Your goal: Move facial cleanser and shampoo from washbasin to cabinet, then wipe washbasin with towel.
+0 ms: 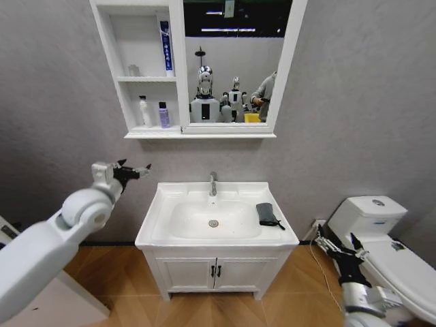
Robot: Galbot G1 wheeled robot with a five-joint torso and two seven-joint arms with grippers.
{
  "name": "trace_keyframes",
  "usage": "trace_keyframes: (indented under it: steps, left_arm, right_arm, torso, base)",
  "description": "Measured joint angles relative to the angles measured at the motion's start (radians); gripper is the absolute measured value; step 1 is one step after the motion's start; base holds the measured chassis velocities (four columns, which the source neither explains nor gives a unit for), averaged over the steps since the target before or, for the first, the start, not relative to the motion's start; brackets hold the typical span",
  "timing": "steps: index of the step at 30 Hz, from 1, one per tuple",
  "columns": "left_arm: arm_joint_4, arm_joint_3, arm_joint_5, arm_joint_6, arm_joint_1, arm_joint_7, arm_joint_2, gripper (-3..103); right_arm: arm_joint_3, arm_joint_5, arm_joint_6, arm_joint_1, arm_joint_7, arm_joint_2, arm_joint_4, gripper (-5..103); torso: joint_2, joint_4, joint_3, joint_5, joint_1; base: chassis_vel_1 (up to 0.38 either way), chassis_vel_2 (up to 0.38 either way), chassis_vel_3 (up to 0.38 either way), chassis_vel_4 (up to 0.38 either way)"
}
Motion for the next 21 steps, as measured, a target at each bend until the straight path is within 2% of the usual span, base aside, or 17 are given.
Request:
trace_keyframes:
  steps: [1, 2, 3, 4, 6, 8, 9, 10, 11, 13, 17, 21]
  left_arm:
    - [-0.029, -0.072, 0.026, -0.014, 0.094, 0.020, -0.030, 100]
    - [-0.029, -0.072, 0.026, -0.014, 0.094, 0.020, -0.030, 100]
    - [-0.060, -0.166, 0.068, -0.038, 0.221, 0.056, -0.076, 100]
    - [-0.082, -0.223, 0.100, -0.058, 0.304, 0.081, -0.114, 100]
    - [-0.089, -0.238, 0.108, -0.064, 0.327, 0.087, -0.127, 100]
    - [-0.144, -0.303, 0.152, -0.087, 0.434, 0.116, -0.240, 100]
    - [-0.144, -0.303, 0.152, -0.087, 0.434, 0.116, -0.240, 100]
    - [-0.158, -0.314, 0.173, -0.092, 0.461, 0.124, -0.281, 100]
    - [-0.198, -0.335, 0.228, -0.125, 0.565, 0.148, -0.427, 100]
    - [-0.203, -0.336, 0.242, -0.132, 0.581, 0.155, -0.449, 100]
    - [-0.238, -0.325, 0.331, -0.145, 0.639, 0.190, -0.529, 100]
    - [-0.242, -0.322, 0.359, -0.138, 0.651, 0.189, -0.552, 100]
  right_arm:
    - [0.000, -0.004, -0.001, -0.002, 0.001, 0.001, -0.001, 100]
    - [0.000, -0.004, -0.001, -0.002, 0.001, 0.001, -0.001, 100]
    - [-0.003, -0.008, -0.010, -0.008, 0.001, 0.001, -0.001, 100]
    - [-0.005, -0.010, -0.023, -0.015, -0.003, 0.000, 0.001, 100]
    - [-0.006, -0.011, -0.029, -0.018, -0.005, -0.001, 0.002, 100]
    - [-0.013, -0.016, -0.111, -0.041, -0.017, -0.016, 0.025, 100]
    - [-0.013, -0.016, -0.111, -0.041, -0.017, -0.016, 0.025, 100]
    - [-0.016, -0.015, -0.131, -0.044, -0.019, -0.024, 0.029, 100]
    - [-0.022, -0.012, -0.177, -0.027, -0.031, -0.059, 0.032, 100]
    - [-0.022, -0.010, -0.187, -0.022, -0.038, -0.070, 0.031, 100]
    - [-0.033, 0.011, -0.229, 0.009, -0.056, -0.127, 0.020, 100]
    - [-0.045, 0.024, -0.252, 0.033, -0.056, -0.159, 0.011, 100]
  torso:
    - [0.000, 0.0003, 0.000, 0.0007, 0.000]
    - [0.000, 0.0003, 0.000, 0.0007, 0.000]
    - [0.000, 0.0020, 0.000, 0.0002, 0.000]
    - [0.000, 0.0020, 0.000, 0.0003, 0.000]
    - [0.000, 0.0018, 0.000, 0.0003, 0.000]
    - [0.000, 0.0005, 0.000, 0.0004, 0.000]
    - [0.000, 0.0005, 0.000, 0.0004, 0.000]
    - [0.000, 0.0003, 0.000, 0.0001, 0.000]
    - [0.000, 0.0016, 0.000, 0.0004, 0.000]
    - [0.000, 0.0017, 0.000, 0.0004, 0.000]
    - [0.000, 0.0008, 0.000, 0.0006, 0.000]
    - [0.000, 0.0012, 0.000, 0.0005, 0.000]
  base:
    - [0.000, 0.000, 0.000, 0.000]
    - [0.000, 0.000, 0.000, 0.000]
    - [0.000, 0.000, 0.000, 0.000]
    - [0.000, 0.000, 0.000, 0.000]
    - [0.000, 0.000, 0.000, 0.000]
    - [0.000, 0.000, 0.000, 0.000]
    - [0.000, 0.000, 0.000, 0.000]
    - [0.000, 0.000, 0.000, 0.000]
    - [0.000, 0.000, 0.000, 0.000]
    - [0.000, 0.000, 0.000, 0.000]
    - [0.000, 0.000, 0.000, 0.000]
    - [0.000, 0.000, 0.000, 0.000]
